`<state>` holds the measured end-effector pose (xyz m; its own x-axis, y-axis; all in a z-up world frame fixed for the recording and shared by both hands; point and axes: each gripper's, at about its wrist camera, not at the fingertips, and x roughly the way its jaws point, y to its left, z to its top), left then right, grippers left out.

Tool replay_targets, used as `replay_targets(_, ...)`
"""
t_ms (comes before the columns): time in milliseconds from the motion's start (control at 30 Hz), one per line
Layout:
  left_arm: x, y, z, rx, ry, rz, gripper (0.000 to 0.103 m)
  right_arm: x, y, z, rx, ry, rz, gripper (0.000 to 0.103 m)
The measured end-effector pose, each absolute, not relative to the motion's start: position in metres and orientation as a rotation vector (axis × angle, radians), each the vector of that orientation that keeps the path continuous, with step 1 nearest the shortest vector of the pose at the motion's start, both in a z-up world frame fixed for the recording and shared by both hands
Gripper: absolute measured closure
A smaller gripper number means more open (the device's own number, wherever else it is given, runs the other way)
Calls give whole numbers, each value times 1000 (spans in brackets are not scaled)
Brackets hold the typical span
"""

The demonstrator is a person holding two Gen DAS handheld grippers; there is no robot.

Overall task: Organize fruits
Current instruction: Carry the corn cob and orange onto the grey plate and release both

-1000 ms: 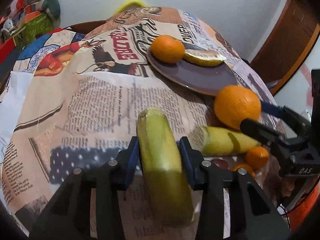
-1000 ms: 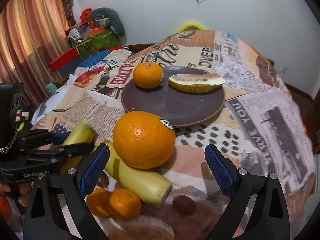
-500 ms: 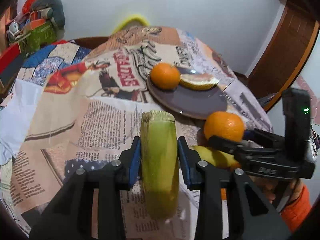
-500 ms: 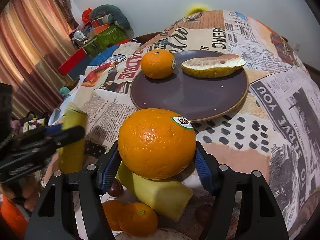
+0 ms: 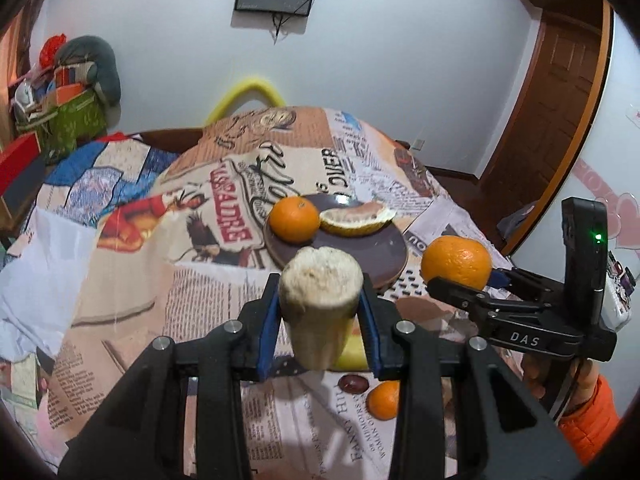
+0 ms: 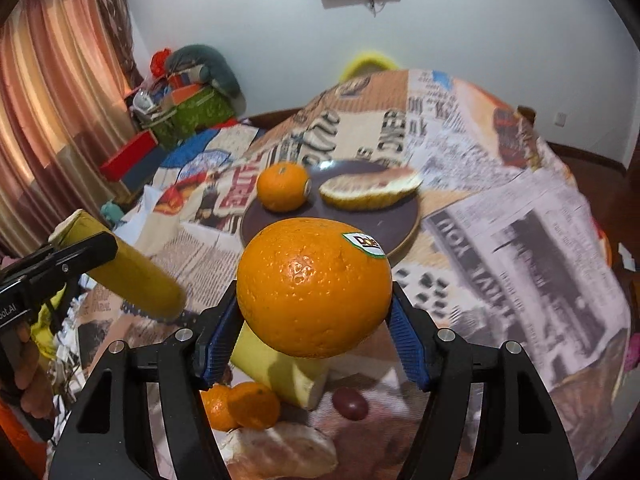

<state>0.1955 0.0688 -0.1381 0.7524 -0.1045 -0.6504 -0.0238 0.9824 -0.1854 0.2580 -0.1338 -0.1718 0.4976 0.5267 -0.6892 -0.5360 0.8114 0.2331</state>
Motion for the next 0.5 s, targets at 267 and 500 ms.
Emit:
replay_targets(267, 213, 61, -134, -157, 697, -47, 67, 265, -142, -161, -16, 779, 615, 38)
replay_targets(500, 244, 54, -143, -176, 715, -73, 67, 283, -145, -168, -24, 782, 596, 38)
